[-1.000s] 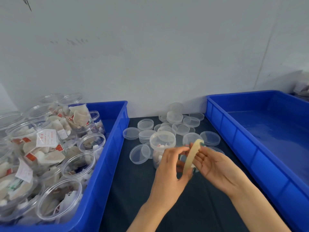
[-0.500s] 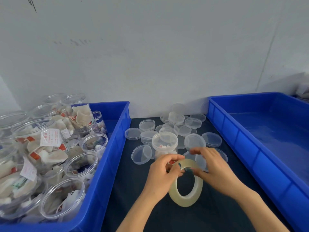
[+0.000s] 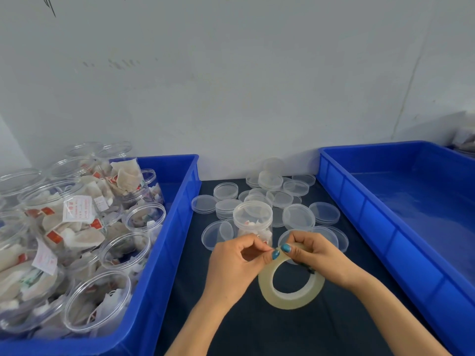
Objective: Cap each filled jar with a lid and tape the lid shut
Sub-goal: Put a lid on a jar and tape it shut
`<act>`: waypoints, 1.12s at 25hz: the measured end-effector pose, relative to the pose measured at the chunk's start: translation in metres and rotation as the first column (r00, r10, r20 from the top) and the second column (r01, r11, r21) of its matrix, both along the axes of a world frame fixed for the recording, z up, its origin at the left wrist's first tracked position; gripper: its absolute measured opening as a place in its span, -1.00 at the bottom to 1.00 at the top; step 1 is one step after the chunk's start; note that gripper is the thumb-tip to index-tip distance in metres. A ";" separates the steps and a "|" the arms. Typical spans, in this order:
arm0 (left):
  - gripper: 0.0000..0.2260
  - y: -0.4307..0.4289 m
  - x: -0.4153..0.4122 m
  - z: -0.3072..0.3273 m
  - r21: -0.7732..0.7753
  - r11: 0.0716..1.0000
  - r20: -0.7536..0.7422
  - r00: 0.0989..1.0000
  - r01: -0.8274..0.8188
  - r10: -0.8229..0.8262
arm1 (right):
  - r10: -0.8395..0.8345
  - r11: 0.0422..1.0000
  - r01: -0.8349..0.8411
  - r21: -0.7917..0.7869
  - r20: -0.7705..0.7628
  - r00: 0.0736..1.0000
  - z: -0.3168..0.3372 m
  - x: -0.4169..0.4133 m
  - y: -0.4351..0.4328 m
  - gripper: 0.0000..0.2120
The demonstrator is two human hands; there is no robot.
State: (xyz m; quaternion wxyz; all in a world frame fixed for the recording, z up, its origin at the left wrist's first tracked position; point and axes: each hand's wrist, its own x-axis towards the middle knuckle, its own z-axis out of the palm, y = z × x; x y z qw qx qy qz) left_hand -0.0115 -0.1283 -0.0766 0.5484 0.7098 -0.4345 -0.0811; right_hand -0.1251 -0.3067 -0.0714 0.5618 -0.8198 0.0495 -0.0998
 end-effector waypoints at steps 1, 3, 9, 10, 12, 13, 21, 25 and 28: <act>-0.73 0.001 0.003 0.001 0.010 1.000 0.008 1.000 0.004 -0.004 | 0.006 1.000 -0.006 0.000 0.000 1.000 0.000 0.002 0.000 -0.52; -0.77 0.000 0.008 0.004 0.006 0.999 0.010 0.999 0.043 -0.043 | 0.037 0.999 -0.037 0.001 -0.019 0.999 -0.001 0.006 -0.001 -0.44; -0.93 -0.001 0.008 0.019 -0.023 0.992 0.091 0.989 0.120 -0.118 | 0.151 0.967 -0.124 0.224 -0.109 0.982 -0.004 0.012 -0.005 -0.66; -0.94 -0.001 0.007 0.021 -0.040 0.992 0.125 0.986 0.117 -0.111 | 0.166 0.945 -0.119 0.306 -0.132 0.977 -0.008 0.012 -0.005 -0.64; -0.87 -0.002 0.007 0.026 -0.027 0.997 0.218 0.974 0.066 -0.059 | 0.160 0.873 -0.049 0.486 -0.190 0.969 -0.018 0.012 -0.004 -0.60; -0.83 -0.003 0.006 0.027 0.018 0.999 0.278 0.960 0.034 -0.037 | 0.140 0.834 0.001 0.551 -0.214 0.967 -0.021 0.012 -0.002 -0.61; -0.87 -0.019 -0.003 0.048 0.188 0.974 0.795 0.601 -0.128 -0.074 | -0.209 0.976 0.208 0.060 0.017 0.978 -0.023 -0.009 0.034 -0.66; -0.85 -0.021 0.001 0.050 0.216 0.962 0.716 0.697 -0.165 -0.041 | -0.024 0.995 0.024 0.102 0.004 1.000 -0.023 -0.013 0.055 -0.61; -0.90 -0.017 0.003 0.049 0.166 0.978 0.667 0.745 -0.129 -0.015 | 0.011 0.947 -0.018 0.322 0.022 1.000 -0.026 -0.011 0.052 -0.61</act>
